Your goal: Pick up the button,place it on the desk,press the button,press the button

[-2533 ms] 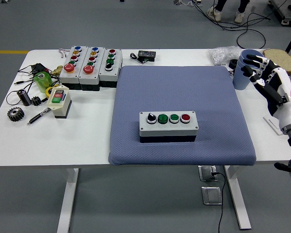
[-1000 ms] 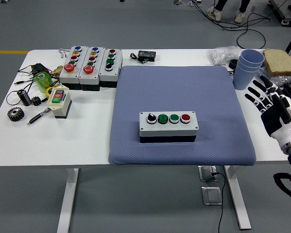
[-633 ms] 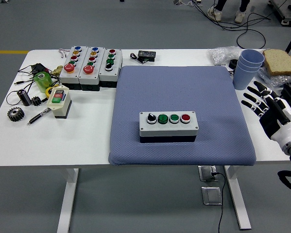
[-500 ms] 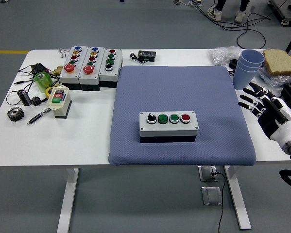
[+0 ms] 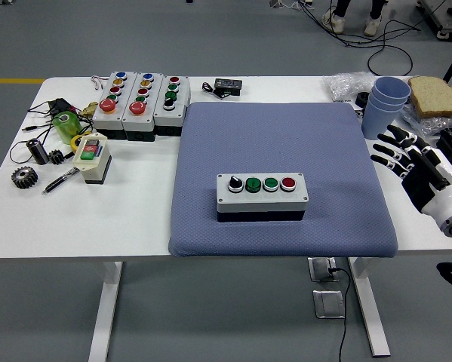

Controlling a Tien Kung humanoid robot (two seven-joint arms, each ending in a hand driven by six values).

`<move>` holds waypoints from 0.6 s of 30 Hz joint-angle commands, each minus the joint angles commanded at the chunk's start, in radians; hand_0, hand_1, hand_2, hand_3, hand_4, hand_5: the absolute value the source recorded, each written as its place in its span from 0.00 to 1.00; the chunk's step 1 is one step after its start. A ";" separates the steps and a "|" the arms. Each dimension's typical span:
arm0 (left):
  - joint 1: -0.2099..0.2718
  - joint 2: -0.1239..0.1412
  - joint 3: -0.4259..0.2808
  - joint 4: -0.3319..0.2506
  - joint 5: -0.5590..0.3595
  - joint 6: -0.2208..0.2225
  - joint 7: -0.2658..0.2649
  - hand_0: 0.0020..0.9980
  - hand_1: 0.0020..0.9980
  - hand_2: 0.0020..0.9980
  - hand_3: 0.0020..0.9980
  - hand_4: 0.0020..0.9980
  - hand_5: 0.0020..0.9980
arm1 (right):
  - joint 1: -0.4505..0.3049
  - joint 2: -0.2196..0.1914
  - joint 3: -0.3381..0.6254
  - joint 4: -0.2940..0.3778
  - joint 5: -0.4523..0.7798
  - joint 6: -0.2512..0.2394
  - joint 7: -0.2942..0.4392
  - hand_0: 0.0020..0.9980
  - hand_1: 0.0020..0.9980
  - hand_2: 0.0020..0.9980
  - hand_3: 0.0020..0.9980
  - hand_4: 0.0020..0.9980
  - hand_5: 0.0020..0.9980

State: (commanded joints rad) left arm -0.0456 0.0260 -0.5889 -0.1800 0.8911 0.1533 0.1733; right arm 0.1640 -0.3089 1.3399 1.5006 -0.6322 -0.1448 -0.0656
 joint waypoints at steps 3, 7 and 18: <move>-0.001 0.000 0.002 0.000 -0.002 0.000 0.000 0.65 0.70 0.72 0.64 0.38 0.74 | 0.000 0.000 0.000 0.001 -0.002 0.003 0.001 0.66 0.60 0.64 0.65 0.79 0.37; -0.003 -0.001 -0.001 0.000 0.004 0.000 0.001 0.65 0.70 0.72 0.64 0.38 0.74 | -0.003 0.001 0.002 0.004 -0.008 0.008 0.006 0.66 0.60 0.64 0.65 0.79 0.37; -0.007 0.000 -0.015 0.000 0.025 -0.002 0.006 0.64 0.70 0.72 0.64 0.38 0.74 | -0.011 -0.004 0.009 0.017 -0.012 0.017 0.018 0.66 0.61 0.65 0.65 0.79 0.36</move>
State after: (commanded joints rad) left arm -0.0530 0.0261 -0.6042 -0.1800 0.9158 0.1514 0.1793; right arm 0.1530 -0.3125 1.3489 1.5177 -0.6445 -0.1277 -0.0474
